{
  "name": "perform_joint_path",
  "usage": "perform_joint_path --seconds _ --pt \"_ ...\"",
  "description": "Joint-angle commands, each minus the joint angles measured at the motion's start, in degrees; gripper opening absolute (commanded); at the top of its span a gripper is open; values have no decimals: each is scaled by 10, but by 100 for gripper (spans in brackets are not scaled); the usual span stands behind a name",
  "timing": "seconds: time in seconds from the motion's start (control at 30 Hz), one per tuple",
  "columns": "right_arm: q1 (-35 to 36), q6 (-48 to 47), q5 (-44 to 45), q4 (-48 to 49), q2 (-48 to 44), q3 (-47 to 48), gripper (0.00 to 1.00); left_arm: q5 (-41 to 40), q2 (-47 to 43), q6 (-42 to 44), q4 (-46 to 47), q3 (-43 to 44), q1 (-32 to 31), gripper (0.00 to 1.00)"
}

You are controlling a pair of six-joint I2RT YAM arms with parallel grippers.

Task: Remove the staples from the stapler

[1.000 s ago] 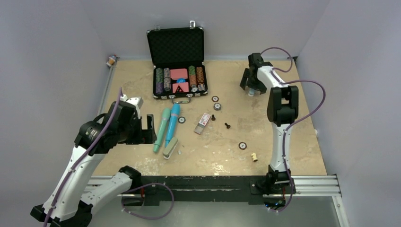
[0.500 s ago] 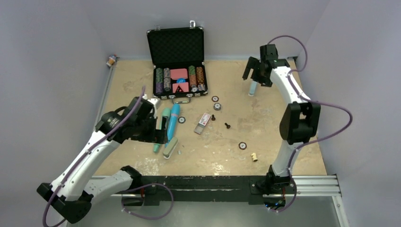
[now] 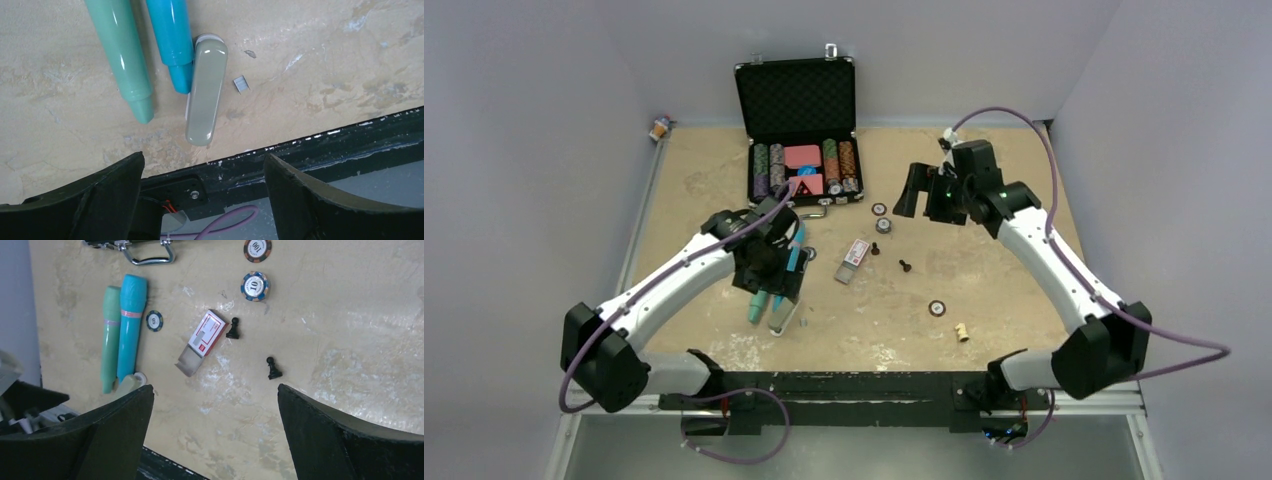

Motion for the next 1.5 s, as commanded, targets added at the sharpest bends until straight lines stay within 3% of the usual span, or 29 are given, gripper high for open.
perform_joint_path --seconds 0.0,0.3,0.67,0.83,1.1,1.27,1.4,1.47 --pt "-9 20 -36 30 -76 -31 99 -8 43 23 33 1 -7 91" --pt "-10 15 -44 -11 -146 -31 99 17 115 7 48 -12 -12 85" --pt "-10 10 -68 -26 -182 -41 99 34 165 -144 79 -69 -13 77" --pt "-9 -6 -62 -37 -188 -39 99 49 195 -141 77 -58 -13 51" --pt "-9 -13 -69 -38 -183 -48 99 69 199 -151 69 -10 -12 29" --pt "-10 -15 -69 -38 -183 -49 99 57 200 -151 57 1 -13 31" --pt "-10 -15 -69 -38 -189 -52 99 38 188 -146 48 -7 -12 61" --pt "-10 -11 -69 -37 -193 -54 99 32 182 -143 46 -11 -12 67"
